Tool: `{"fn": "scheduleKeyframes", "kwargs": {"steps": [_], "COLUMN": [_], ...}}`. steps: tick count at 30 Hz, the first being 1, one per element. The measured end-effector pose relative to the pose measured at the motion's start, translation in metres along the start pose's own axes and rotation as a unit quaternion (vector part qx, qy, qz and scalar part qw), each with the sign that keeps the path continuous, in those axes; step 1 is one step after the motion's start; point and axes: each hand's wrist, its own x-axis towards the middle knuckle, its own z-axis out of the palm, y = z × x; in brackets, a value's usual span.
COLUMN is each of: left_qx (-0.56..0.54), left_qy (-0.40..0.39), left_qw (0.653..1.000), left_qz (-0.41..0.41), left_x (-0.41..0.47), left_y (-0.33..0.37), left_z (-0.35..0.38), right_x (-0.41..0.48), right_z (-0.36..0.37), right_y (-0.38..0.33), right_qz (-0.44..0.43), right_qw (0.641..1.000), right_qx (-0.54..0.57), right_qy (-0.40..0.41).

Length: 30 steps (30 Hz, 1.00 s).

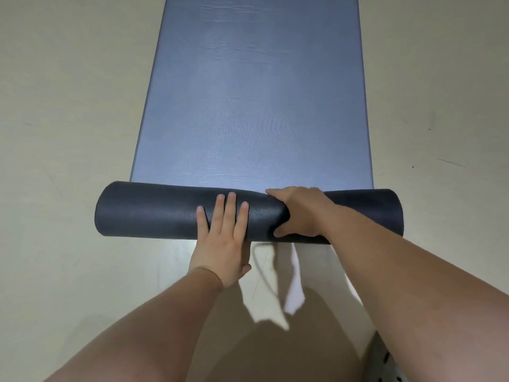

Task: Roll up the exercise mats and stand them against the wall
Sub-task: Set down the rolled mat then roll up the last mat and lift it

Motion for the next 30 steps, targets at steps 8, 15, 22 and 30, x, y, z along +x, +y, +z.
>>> {"fn": "scheduleKeyframes", "kwargs": {"steps": [8,15,22,30], "left_qx": [-0.008,-0.015,-0.013,-0.015], "left_qy": [-0.016,0.057,0.076,0.005], "left_qw": [1.0,0.998,0.997,1.0], "left_qz": [-0.006,-0.019,-0.001,-0.006], "left_x": [0.039,0.06,0.044,0.118], "left_y": [-0.006,-0.013,-0.008,-0.029], "left_z": [-0.03,-0.045,-0.014,-0.068], "right_x": [-0.032,-0.008,0.028,0.038], "right_z": [0.079,0.059,0.011,0.014], "right_y": [0.0,-0.004,0.011,0.01], "right_qz": [0.029,0.114,0.1,0.098], "right_qw": [0.964,0.973,0.973,0.963], "right_qx": [-0.078,-0.094,-0.089,-0.136], "right_qy": [0.253,0.176,0.188,0.21]}}
